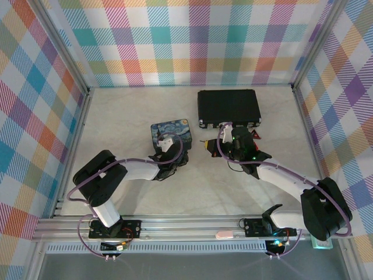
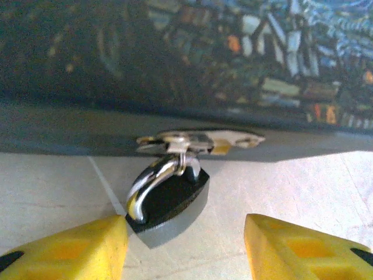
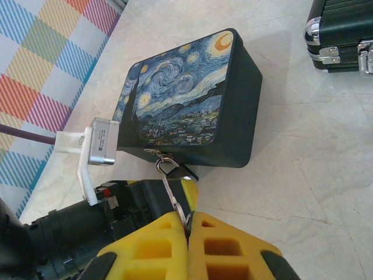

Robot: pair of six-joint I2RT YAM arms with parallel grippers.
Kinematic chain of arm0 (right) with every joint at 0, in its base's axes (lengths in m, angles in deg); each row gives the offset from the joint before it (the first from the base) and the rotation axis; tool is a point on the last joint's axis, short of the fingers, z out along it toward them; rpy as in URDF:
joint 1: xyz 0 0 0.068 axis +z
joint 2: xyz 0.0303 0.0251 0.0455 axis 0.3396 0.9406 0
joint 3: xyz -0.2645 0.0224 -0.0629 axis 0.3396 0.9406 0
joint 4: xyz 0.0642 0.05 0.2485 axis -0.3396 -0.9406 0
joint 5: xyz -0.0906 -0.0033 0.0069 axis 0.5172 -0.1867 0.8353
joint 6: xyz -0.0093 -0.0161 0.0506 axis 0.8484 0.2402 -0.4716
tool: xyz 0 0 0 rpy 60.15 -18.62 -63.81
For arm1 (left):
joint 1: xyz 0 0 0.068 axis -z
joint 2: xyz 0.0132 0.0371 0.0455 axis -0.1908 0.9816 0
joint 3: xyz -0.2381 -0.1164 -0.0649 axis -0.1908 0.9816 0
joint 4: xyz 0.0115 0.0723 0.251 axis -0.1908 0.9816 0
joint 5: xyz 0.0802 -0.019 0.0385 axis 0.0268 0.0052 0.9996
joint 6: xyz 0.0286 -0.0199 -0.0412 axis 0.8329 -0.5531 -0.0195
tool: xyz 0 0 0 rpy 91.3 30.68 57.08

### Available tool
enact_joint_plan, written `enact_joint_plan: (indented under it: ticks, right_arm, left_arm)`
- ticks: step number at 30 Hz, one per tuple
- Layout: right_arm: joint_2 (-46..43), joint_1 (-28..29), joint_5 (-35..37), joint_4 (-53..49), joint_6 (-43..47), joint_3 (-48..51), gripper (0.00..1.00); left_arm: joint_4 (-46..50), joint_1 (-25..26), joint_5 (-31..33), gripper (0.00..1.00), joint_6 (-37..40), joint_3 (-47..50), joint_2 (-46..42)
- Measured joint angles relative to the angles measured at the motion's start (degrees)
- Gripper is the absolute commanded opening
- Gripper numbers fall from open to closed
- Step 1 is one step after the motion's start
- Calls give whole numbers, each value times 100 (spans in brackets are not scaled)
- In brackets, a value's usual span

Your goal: Unlock a padlock with a key

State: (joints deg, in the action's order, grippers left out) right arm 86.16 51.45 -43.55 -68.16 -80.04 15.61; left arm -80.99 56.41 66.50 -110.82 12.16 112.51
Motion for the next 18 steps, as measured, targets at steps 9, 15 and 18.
enact_joint_plan:
  ticks: [9,15,18]
  right_arm:
    - [0,0,-2,0,-2,0,0]
    - [4,0,0,26,-4,0,0]
    - [22,0,-2,31,-24,0,0]
  left_arm:
    - [72,20,929,44,39,-365,439]
    - [-39,20,1012,36,72,-369,551]
    - [-105,17,1008,30,70,-369,560]
